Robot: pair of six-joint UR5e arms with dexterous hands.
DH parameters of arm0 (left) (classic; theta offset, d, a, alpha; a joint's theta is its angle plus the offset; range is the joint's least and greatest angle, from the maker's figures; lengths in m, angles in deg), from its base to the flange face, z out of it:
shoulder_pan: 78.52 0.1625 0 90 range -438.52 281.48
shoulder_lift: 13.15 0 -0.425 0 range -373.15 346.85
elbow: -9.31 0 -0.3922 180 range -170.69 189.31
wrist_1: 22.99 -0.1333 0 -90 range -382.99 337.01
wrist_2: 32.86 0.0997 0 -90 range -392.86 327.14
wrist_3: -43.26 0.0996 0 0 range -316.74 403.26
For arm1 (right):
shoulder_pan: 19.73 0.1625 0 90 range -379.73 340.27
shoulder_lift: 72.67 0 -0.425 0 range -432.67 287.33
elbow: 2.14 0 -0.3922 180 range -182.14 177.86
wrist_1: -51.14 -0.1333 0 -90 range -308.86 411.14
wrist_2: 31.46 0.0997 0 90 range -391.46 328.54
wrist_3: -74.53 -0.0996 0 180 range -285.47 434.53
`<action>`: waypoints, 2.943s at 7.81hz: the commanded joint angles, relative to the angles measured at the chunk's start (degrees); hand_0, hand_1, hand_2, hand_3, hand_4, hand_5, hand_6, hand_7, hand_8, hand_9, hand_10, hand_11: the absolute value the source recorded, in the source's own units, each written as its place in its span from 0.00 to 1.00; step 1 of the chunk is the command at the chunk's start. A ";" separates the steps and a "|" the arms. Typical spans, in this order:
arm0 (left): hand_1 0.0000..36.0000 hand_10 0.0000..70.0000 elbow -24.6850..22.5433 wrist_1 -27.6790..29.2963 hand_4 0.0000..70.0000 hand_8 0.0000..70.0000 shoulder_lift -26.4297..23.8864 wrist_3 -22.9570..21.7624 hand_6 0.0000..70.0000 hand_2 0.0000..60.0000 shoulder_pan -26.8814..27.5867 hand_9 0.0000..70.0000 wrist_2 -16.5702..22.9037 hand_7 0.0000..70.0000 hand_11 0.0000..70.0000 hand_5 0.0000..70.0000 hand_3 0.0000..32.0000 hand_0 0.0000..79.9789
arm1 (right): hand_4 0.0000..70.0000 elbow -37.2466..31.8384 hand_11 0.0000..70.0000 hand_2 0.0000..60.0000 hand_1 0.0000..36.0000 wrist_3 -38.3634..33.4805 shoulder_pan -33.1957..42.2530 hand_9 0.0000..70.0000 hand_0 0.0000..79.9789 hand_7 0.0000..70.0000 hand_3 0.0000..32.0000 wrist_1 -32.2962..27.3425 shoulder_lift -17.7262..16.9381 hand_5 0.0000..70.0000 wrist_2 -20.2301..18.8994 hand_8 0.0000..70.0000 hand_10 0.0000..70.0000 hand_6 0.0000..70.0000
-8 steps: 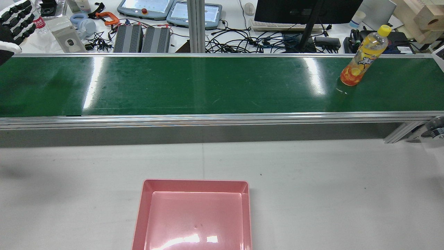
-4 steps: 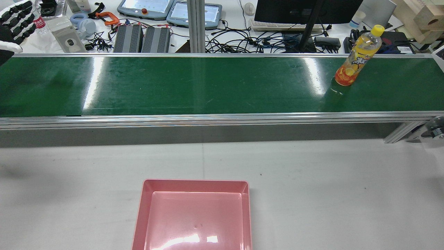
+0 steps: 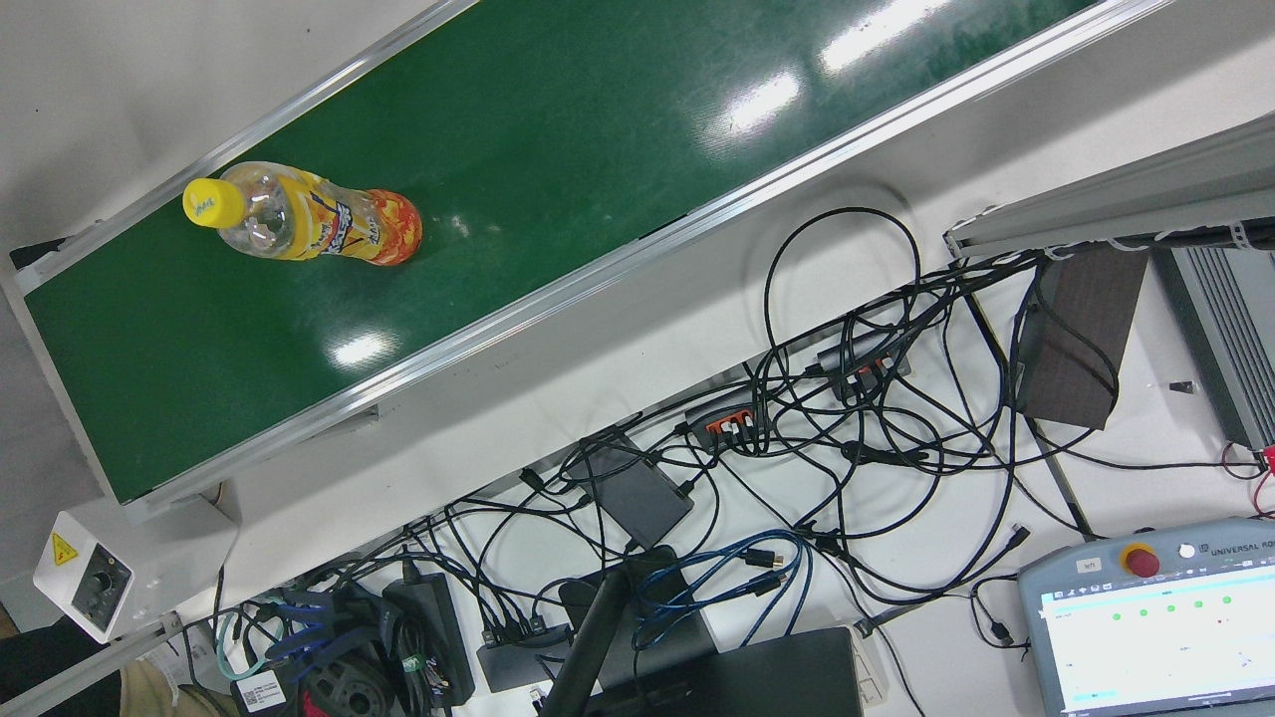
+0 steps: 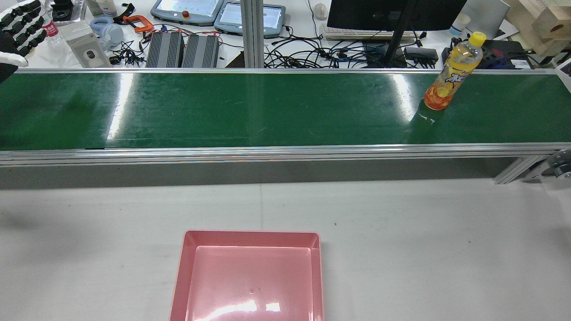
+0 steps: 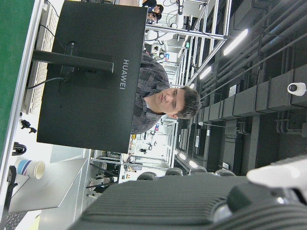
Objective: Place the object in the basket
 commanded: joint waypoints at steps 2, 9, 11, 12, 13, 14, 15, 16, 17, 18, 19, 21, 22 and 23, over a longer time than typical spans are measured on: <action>0.34 0.00 -0.04 0.00 0.00 0.00 0.04 0.02 0.00 0.00 -0.03 0.00 0.00 0.00 0.04 0.22 0.00 0.81 | 0.00 0.03 0.00 0.00 0.00 0.00 0.00 0.00 0.00 0.00 0.00 0.09 0.00 0.00 -0.06 0.00 0.00 0.00; 0.33 0.00 -0.04 0.00 0.00 0.00 0.04 -0.07 0.00 0.00 -0.03 0.00 0.00 0.00 0.03 0.22 0.00 0.80 | 0.00 -0.06 0.00 0.00 0.00 0.09 0.00 0.00 0.00 0.00 0.00 0.00 0.00 0.00 0.03 0.00 0.00 0.00; 0.33 0.00 -0.04 0.00 0.00 0.00 0.04 -0.07 0.00 0.00 0.05 0.00 0.00 0.00 0.04 0.22 0.00 0.80 | 0.00 -0.06 0.00 0.00 0.00 0.09 0.00 0.00 0.00 0.00 0.00 0.00 0.00 0.00 0.03 0.00 0.00 0.00; 0.33 0.00 -0.04 0.00 0.00 0.00 0.04 -0.07 0.00 0.00 -0.03 0.00 0.00 0.00 0.04 0.23 0.00 0.80 | 0.00 -0.06 0.00 0.00 0.00 0.09 0.00 0.00 0.00 0.00 0.00 0.00 0.00 0.00 0.03 0.00 0.00 0.00; 0.33 0.01 -0.04 0.00 0.00 0.00 0.04 -0.16 0.00 0.00 -0.03 0.00 0.00 0.00 0.04 0.23 0.00 0.80 | 0.00 -0.06 0.00 0.00 0.00 0.09 0.00 0.00 0.00 0.00 0.00 0.00 0.00 0.00 0.03 0.00 0.00 0.00; 0.33 0.01 -0.04 0.00 0.00 0.00 0.04 -0.24 0.00 0.00 -0.03 0.00 0.00 0.00 0.04 0.24 0.00 0.79 | 0.00 -0.06 0.00 0.00 0.00 0.09 0.00 0.00 0.00 0.00 0.00 0.00 0.00 0.00 0.03 0.00 0.00 0.00; 0.33 0.00 -0.04 0.00 0.00 0.00 0.04 -0.07 0.00 0.00 -0.03 0.00 0.00 0.00 0.03 0.23 0.00 0.80 | 0.00 -0.06 0.00 0.00 0.00 0.09 0.00 0.00 0.00 0.00 0.00 0.00 0.00 0.00 0.03 0.00 0.00 0.00; 0.33 0.00 -0.04 0.00 0.00 0.00 0.04 -0.07 0.00 0.00 -0.03 0.00 0.00 0.00 0.03 0.23 0.00 0.80 | 0.00 0.03 0.00 0.00 0.00 0.09 0.00 0.00 0.00 0.00 0.00 0.00 0.08 0.00 0.03 0.00 0.00 0.00; 0.33 0.00 -0.04 0.00 0.00 0.00 -0.04 0.28 0.00 0.00 0.05 0.00 0.00 0.00 0.03 0.23 0.00 0.80 | 0.00 0.03 0.00 0.00 0.00 0.09 0.00 0.00 0.00 0.00 0.00 0.00 0.08 0.00 0.03 0.00 0.00 0.00; 0.33 0.01 -0.04 -0.09 0.00 0.00 -0.04 0.37 0.00 0.00 0.14 0.00 0.00 0.00 0.04 0.24 0.00 0.80 | 0.00 0.03 0.00 0.00 0.00 0.09 0.00 0.00 0.00 0.00 0.00 0.00 0.00 0.00 -0.06 0.00 0.00 0.00; 0.33 0.00 -0.04 -0.09 0.00 0.00 -0.04 0.20 0.00 0.00 0.05 0.00 0.00 0.00 0.03 0.24 0.00 0.80 | 0.00 0.03 0.00 0.00 0.00 0.09 0.00 0.00 0.00 0.00 0.00 0.00 0.08 0.00 -0.06 0.00 0.00 0.00; 0.33 0.01 -0.04 -0.09 0.01 0.00 -0.04 0.28 0.00 0.00 0.05 0.00 0.00 0.00 0.05 0.25 0.00 0.80 | 0.00 0.03 0.00 0.00 0.00 0.09 0.00 0.00 0.00 0.00 0.00 0.00 0.08 0.00 -0.06 0.00 0.00 0.00; 0.32 0.01 -0.04 -0.09 0.00 0.00 -0.04 0.02 0.00 0.00 0.05 0.00 0.00 0.00 0.04 0.23 0.00 0.80 | 0.00 0.03 0.00 0.00 0.00 0.09 0.00 0.00 0.00 0.00 0.00 0.00 0.00 0.00 0.03 0.00 0.00 0.00; 0.33 0.01 -0.04 -0.09 0.00 0.00 -0.04 -0.07 0.00 0.00 0.05 0.00 0.00 0.00 0.04 0.24 0.00 0.80 | 0.00 -0.06 0.00 0.00 0.00 0.09 0.00 0.00 0.00 0.00 0.00 0.00 0.08 0.00 0.03 0.00 0.00 0.00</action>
